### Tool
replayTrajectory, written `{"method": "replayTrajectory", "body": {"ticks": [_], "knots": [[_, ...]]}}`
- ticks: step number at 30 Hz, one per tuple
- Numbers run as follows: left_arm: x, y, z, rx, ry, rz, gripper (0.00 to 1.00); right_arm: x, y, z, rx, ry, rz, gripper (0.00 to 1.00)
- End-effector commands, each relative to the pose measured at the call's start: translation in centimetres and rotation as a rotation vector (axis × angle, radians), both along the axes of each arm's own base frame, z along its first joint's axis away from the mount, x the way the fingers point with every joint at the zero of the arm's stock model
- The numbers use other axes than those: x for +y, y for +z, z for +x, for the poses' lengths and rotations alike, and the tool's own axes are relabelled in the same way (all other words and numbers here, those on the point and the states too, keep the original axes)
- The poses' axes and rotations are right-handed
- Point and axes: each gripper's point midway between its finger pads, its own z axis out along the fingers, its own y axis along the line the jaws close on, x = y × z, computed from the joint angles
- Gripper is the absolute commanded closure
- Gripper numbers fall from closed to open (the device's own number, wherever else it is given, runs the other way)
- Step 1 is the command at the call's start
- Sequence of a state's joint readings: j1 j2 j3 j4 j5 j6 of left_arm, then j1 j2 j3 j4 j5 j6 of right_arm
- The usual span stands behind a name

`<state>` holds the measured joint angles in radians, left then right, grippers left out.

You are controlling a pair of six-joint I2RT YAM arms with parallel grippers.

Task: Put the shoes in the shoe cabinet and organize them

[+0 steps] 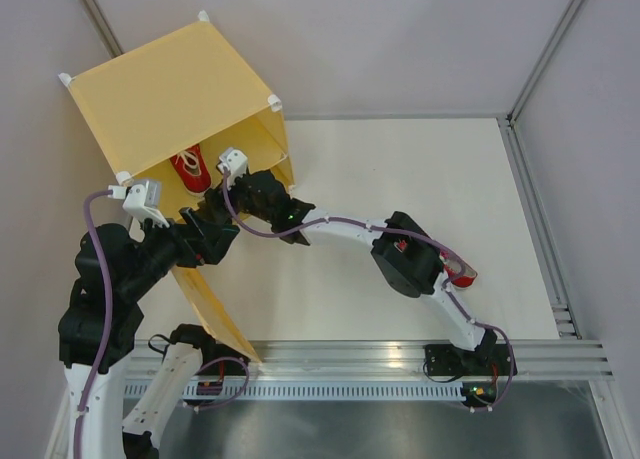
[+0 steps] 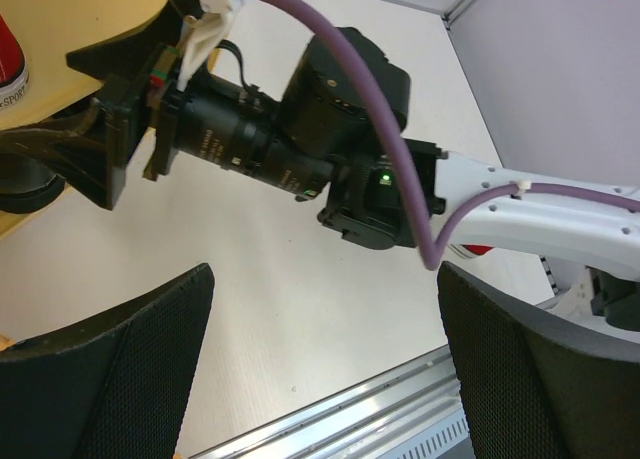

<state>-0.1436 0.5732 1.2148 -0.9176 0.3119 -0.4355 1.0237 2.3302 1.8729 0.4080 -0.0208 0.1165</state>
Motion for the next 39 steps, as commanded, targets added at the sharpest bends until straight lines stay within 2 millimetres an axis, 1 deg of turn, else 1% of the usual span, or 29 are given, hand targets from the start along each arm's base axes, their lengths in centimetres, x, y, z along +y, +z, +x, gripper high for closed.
{"method": "replayTrajectory", "body": {"ticks": [1,2,3,4,5,6,7,9,10,12,13,15,16,17,18,19,20,21,22,24,25,27,28,31,32,33,34,38,39], "knots": [[1.4,-0.3,-0.3,0.002,0.066,0.041,0.04,-2.5,8.4,-0.9,-0.076,-0.017,0.133,0.08],[1.4,-0.3,-0.3,0.003,0.066,0.041,0.04,-3.1,7.6,-1.2,-0.064,-0.02,0.114,0.07],[1.4,-0.3,-0.3,0.002,0.066,0.041,0.04,-3.6,7.7,-1.5,-0.06,-0.02,0.111,0.07],[1.4,-0.3,-0.3,0.002,0.066,0.041,0.04,-4.4,9.3,-1.9,-0.067,-0.021,0.128,0.07],[1.4,-0.2,-0.3,0.001,0.067,0.04,0.04,-5.3,8.1,-1.9,-0.047,-0.052,0.101,0.07],[1.4,-0.1,-0.4,-0.006,0.066,0.04,0.04,-6.0,7.9,-2.0,-0.038,-0.063,0.089,0.07],[1.4,0.0,-0.4,-0.008,0.069,0.042,0.04,-7.0,9.1,-2.4,-0.037,-0.078,0.096,0.07],[1.6,0.2,-0.6,-0.018,0.076,0.045,0.04,-9.1,6.6,-2.4,0.009,-0.138,0.013,0.07],[1.8,0.2,-0.5,-0.024,0.084,0.049,0.04,-10.1,7.6,-2.7,0.017,-0.153,0.014,0.07],[2.0,0.3,-0.7,-0.036,0.092,0.059,0.04,-12.5,5.1,-3.0,0.072,-0.195,-0.066,0.08],[2.2,0.3,-0.7,-0.038,0.1,0.063,0.04,-13.8,6.2,-3.3,0.079,-0.21,-0.054,0.08],[2.2,0.4,-0.7,-0.044,0.099,0.069,0.04,-16.8,3.5,-3.4,0.14,-0.268,-0.13,0.09],[2.3,0.3,-0.7,-0.042,0.103,0.069,0.04,-18.3,4.4,-3.6,0.146,-0.294,-0.121,0.09],[2.3,0.3,-0.6,-0.04,0.106,0.07,0.04,-20.0,2.4,-3.6,0.184,-0.324,-0.158,0.09],[2.3,0.3,-0.6,-0.039,0.107,0.072,0.04,-21.5,1.3,-3.8,0.209,-0.352,-0.197,0.09],[2.4,0.2,-0.5,-0.038,0.109,0.073,0.04,-22.8,2.1,-4.3,0.215,-0.36,-0.184,0.09],[2.4,0.1,-0.4,-0.038,0.107,0.08,0.04,-24.6,0.3,-4.3,0.251,-0.383,-0.214,0.09],[2.4,0.2,-0.5,-0.042,0.107,0.083,0.04,-25.9,-0.4,-4.6,0.274,-0.398,-0.239,0.09],[2.5,0.1,-0.4,-0.04,0.11,0.086,0.04,-27.5,0.2,-4.8,0.277,-0.426,-0.237,0.09],[2.5,0.0,-0.3,-0.039,0.114,0.089,0.03,-30.7,-1.8,-5.0,0.33,-0.49,-0.292,0.09],[2.6,0.0,-0.3,-0.04,0.12,0.09,0.03,-31.9,-1.3,-5.2,0.333,-0.509,-0.281,0.09],[2.8,-0.1,-0.2,-0.033,0.128,0.091,0.03,-34.7,-3.3,-5.6,0.391,-0.559,-0.322,0.08],[2.8,-0.2,-0.1,-0.03,0.132,0.093,0.03,-35.9,-3.5,-5.8,0.415,-0.589,-0.312,0.08],[2.7,0.0,-0.1,-0.033,0.125,0.09,0.02,-40.9,-7.2,-6.6,0.54,-0.701,-0.362,0.08],[2.6,0.0,-0.1,-0.034,0.121,0.09,0.02,-42.0,-8.2,-7.3,0.584,-0.716,-0.386,0.07],[2.6,0.0,-0.2,-0.035,0.119,0.089,0.02,-42.8,-8.4,-7.7,0.607,-0.73,-0.376,0.07],[2.6,0.1,-0.1,-0.039,0.118,0.09,0.02,-44.3,-9.4,-8.1,0.653,-0.771,-0.37,0.08],[2.6,-0.6,0.1,-0.036,0.114,0.099,0.02,-46.9,-10.5,-10.3,0.746,-0.811,-0.384,0.07],[2.5,-0.7,0.1,-0.033,0.111,0.099,0.02,-47.3,-10.3,-10.6,0.751,-0.819,-0.383,0.07]]}}
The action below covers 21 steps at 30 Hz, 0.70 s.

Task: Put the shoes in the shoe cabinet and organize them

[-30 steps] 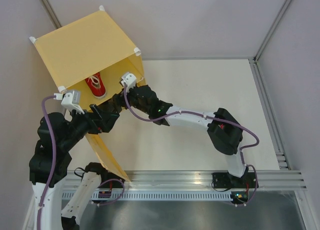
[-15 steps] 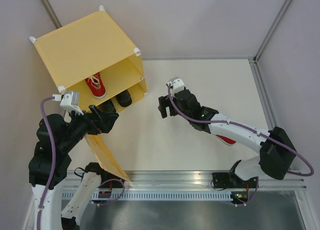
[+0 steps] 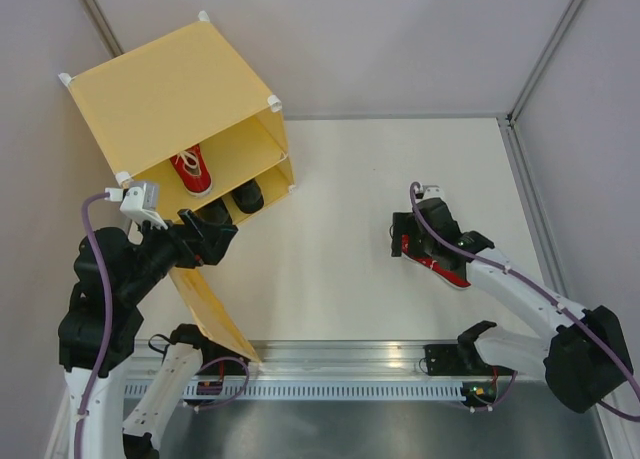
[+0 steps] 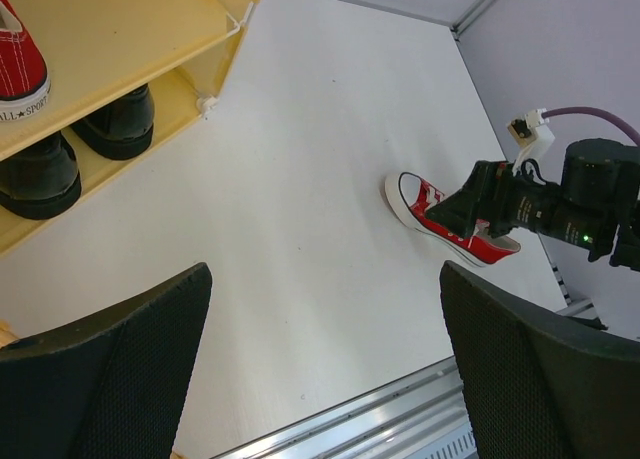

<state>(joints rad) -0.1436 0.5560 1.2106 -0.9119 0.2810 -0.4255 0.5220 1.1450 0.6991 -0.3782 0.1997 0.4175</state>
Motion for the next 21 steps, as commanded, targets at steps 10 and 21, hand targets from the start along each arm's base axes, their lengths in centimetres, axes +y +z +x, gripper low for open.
{"method": "replayTrajectory", "body": {"ticks": [10,21], "knots": [[1.4,-1.1,0.4,-0.009,0.057,0.073,0.02,-4.9,-2.1,-3.7,0.166,-0.151,0.072,0.06],[1.0,-1.8,0.8,0.013,0.042,0.06,0.01,-3.4,-4.5,-5.0,0.281,-0.073,0.145,0.08]]}}
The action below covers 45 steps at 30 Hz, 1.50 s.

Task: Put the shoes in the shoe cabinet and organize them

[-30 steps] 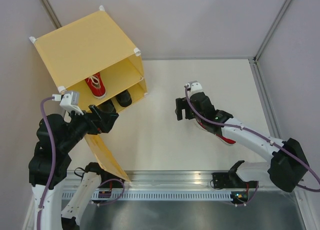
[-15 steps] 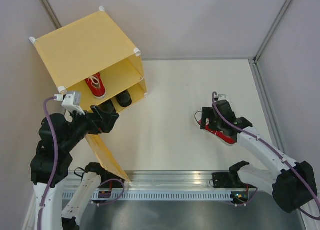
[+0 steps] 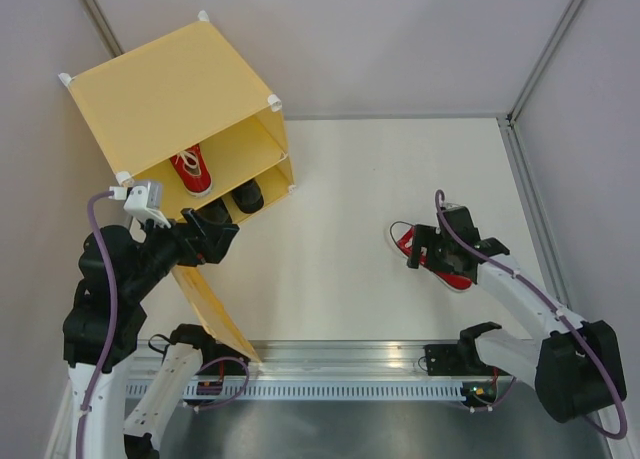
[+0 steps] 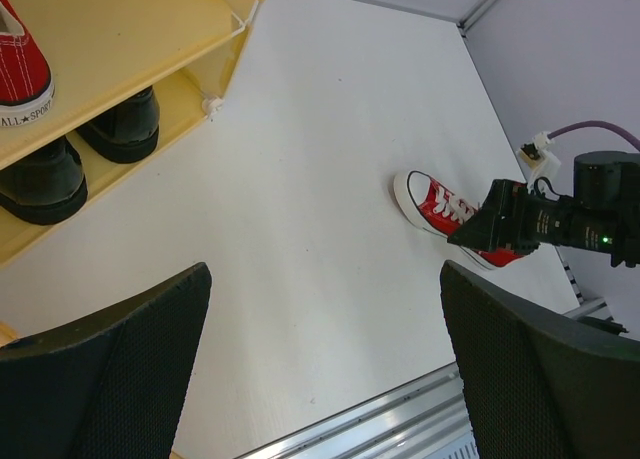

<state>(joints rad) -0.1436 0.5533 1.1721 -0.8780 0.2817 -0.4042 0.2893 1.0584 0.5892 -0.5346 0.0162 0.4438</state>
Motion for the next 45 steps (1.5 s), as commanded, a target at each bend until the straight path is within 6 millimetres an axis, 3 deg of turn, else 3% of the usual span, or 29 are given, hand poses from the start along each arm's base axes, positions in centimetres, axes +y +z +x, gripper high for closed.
{"method": "replayTrajectory", "body": {"ticks": [1,7,13,14,18,21,27,31,39,43,44,45], "knots": [[1.0,-0.9,0.2,0.014,0.048,0.036,0.02,1.9,-0.8,-0.8,0.058,0.08,0.083,0.09],[0.8,-1.1,0.3,0.019,0.042,0.031,0.01,3.6,-2.1,-1.6,0.123,0.167,0.132,0.14],[0.6,-1.2,0.4,0.021,0.035,0.02,0.01,5.5,-2.6,-1.9,0.128,0.26,0.067,0.34],[0.6,-1.3,0.4,0.023,0.034,0.018,0.01,5.4,-2.9,-1.7,0.128,0.26,0.041,0.39],[0.6,-1.2,0.3,0.02,0.032,0.016,0.02,6.0,-2.5,-0.8,0.082,0.269,0.005,0.83],[0.6,-1.2,0.3,0.017,0.033,0.017,0.02,7.7,-0.8,0.3,0.016,0.301,0.006,0.99],[0.5,-1.2,0.3,0.018,0.033,0.012,0.02,12.8,3.1,2.1,-0.114,0.375,0.082,0.99],[0.7,-1.2,0.2,0.011,0.039,0.018,0.01,16.1,4.1,2.5,-0.151,0.433,0.111,0.99],[0.8,-1.3,0.2,0.01,0.043,0.019,0.01,24.0,3.2,3.7,-0.217,0.505,0.104,0.99],[0.8,-1.2,0.0,0.003,0.045,0.018,0.02,27.1,2.6,3.1,-0.227,0.532,0.092,0.99],[0.8,-1.1,-0.1,0.0,0.045,0.018,0.01,27.2,2.2,2.7,-0.209,0.547,0.076,0.96],[0.8,-1.0,-0.1,-0.001,0.045,0.017,0.01,27.6,2.8,2.8,-0.22,0.554,0.078,0.83]]}}
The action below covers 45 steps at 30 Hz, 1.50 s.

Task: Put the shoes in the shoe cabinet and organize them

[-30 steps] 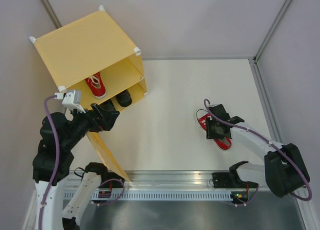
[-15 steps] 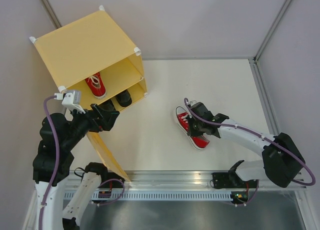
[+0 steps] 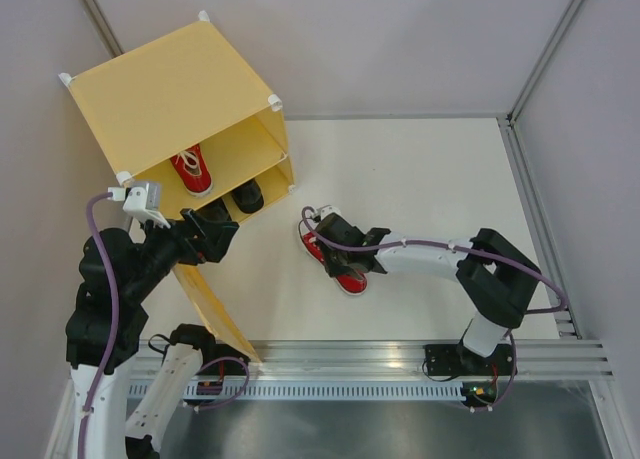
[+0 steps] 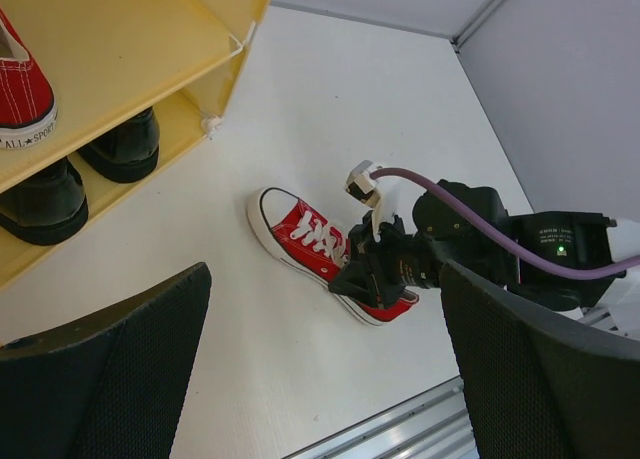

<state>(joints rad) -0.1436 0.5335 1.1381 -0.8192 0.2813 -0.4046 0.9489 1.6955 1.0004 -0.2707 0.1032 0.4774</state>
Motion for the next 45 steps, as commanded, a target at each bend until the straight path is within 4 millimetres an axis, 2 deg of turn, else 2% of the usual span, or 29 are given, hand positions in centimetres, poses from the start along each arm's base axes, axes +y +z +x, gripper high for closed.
{"method": "replayTrajectory", "body": {"ticks": [1,4,5,6,7,8,10,15,28,30,34,37,40,41,42,44,45], "knots": [[0.9,-1.2,-0.6,0.039,0.045,0.022,0.02,4.0,4.6,1.8,-0.117,-0.002,0.12,0.79],[0.9,-1.3,-0.6,0.039,0.045,0.021,0.02,3.0,5.7,1.1,-0.13,0.007,0.1,0.68],[0.9,-1.4,-0.7,0.041,0.044,0.019,0.02,2.8,6.9,0.9,-0.147,0.013,0.112,0.63],[0.9,-1.4,-0.7,0.044,0.045,0.017,0.01,2.1,7.2,0.8,-0.153,0.007,0.099,0.55],[0.8,-1.5,-0.6,0.048,0.043,0.019,0.01,1.6,8.2,0.5,-0.164,0.007,0.105,0.52],[0.8,-1.5,-0.6,0.047,0.042,0.017,0.02,1.1,8.5,0.4,-0.169,0.008,0.101,0.48],[0.8,-1.6,-0.6,0.052,0.04,0.017,0.02,-0.1,8.6,-0.1,-0.168,0.003,0.077,0.47],[0.7,-1.7,-0.5,0.055,0.035,0.013,0.01,-2.8,6.2,-1.1,-0.127,-0.043,-0.017,0.47],[0.5,-1.8,-0.7,0.056,0.027,0.005,0.01,-4.2,0.5,-4.6,0.059,-0.086,-0.029,0.5],[0.5,-1.9,-0.6,0.063,0.026,0.004,0.02,-4.2,-0.1,-5.2,0.081,-0.075,-0.025,0.51],[0.3,-1.9,-0.5,0.063,0.021,0.002,0.02,-3.8,-1.2,-4.9,0.088,-0.057,-0.046,0.54],[0.3,-1.7,-0.6,0.06,0.021,0.0,0.01,-3.4,-1.5,-4.7,0.088,-0.045,-0.047,0.6],[0.4,-1.7,-0.7,0.054,0.024,0.001,0.02,-3.4,-1.4,-4.7,0.084,-0.036,-0.052,0.76],[0.4,-1.6,-0.7,0.053,0.024,0.001,0.02,-3.4,-1.1,-4.5,0.074,-0.038,-0.049,0.87],[0.4,-1.5,-0.8,0.049,0.024,-0.001,0.01,-3.4,-0.6,-4.4,0.062,-0.039,-0.046,0.92],[0.4,-1.5,-0.8,0.051,0.024,-0.002,0.01,-4.0,0.6,-4.0,0.026,-0.047,-0.052,0.99],[0.4,-1.5,-0.7,0.053,0.025,-0.004,0.01,-3.8,1.6,-3.6,0.005,-0.049,-0.043,1.0]]}}
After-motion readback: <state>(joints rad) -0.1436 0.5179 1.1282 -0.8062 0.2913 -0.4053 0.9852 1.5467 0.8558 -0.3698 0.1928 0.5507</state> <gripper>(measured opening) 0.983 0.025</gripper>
